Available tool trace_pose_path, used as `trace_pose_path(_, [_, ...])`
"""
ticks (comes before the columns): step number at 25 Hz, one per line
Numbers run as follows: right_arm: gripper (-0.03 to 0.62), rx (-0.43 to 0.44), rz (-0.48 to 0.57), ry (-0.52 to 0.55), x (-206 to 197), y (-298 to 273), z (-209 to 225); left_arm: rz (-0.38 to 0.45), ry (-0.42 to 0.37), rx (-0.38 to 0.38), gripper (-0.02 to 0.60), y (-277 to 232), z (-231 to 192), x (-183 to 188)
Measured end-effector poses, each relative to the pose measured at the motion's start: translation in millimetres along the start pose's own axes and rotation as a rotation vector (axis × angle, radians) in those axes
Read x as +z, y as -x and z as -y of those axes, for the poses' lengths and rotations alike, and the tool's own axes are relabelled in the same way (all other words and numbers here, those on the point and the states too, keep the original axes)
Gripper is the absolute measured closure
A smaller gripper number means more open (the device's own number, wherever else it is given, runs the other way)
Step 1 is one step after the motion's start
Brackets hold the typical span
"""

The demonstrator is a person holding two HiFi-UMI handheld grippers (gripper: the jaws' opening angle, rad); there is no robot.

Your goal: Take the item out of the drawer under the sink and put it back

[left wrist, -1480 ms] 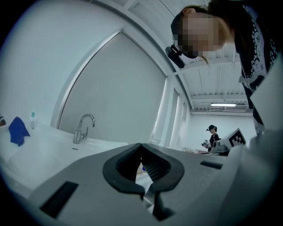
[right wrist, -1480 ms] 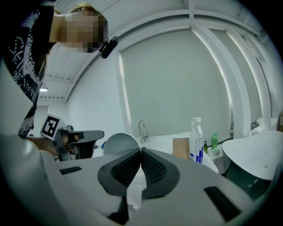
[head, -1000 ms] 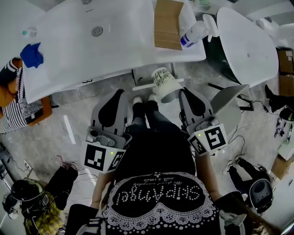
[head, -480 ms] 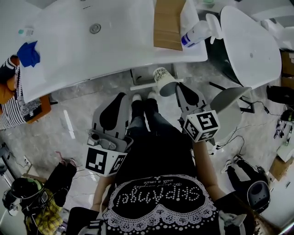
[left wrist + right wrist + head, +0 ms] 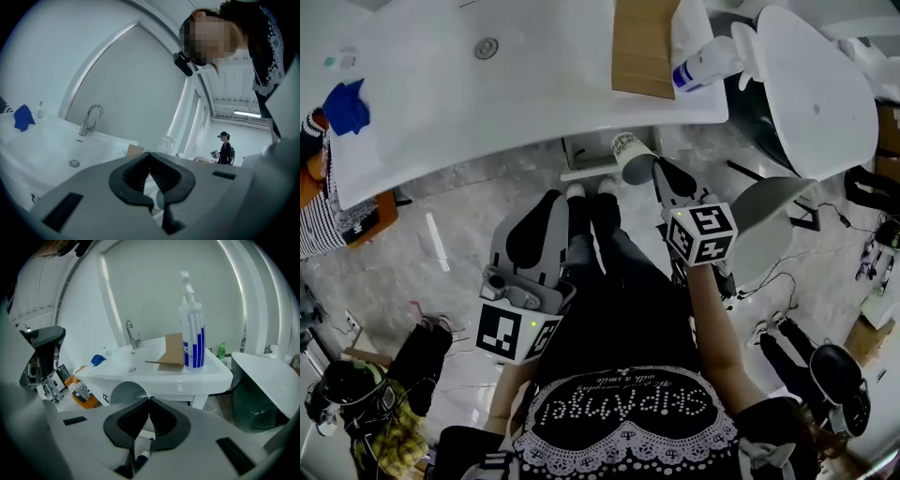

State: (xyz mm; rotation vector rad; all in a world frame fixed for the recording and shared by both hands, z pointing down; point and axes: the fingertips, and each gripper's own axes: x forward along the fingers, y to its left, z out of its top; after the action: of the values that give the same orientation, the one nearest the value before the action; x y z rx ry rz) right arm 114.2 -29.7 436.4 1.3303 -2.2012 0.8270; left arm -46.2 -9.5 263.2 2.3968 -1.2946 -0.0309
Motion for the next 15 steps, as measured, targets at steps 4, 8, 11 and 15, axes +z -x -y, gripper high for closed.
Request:
trace_pose_path(4, [0.569, -0.019, -0.019, -0.032, -13, -14, 9, -0.014, 0.013, -0.01, 0.577, -5, 1, -12])
trace_pose_path(8, [0.569, -0.036, -0.044, -0.064, -27, -33, 16, -0.031, 0.036, -0.026, 0.577, -9, 5, -26])
trace_pose_path(11, [0.569, -0.046, -0.064, -0.073, -37, -47, 21, -0.04, 0.05, -0.027, 0.577, -7, 6, -34])
trace_pose_path(15, [0.569, -0.049, -0.101, -0.081, -51, -66, 25, -0.051, 0.061, -0.012, 0.577, -5, 2, -43])
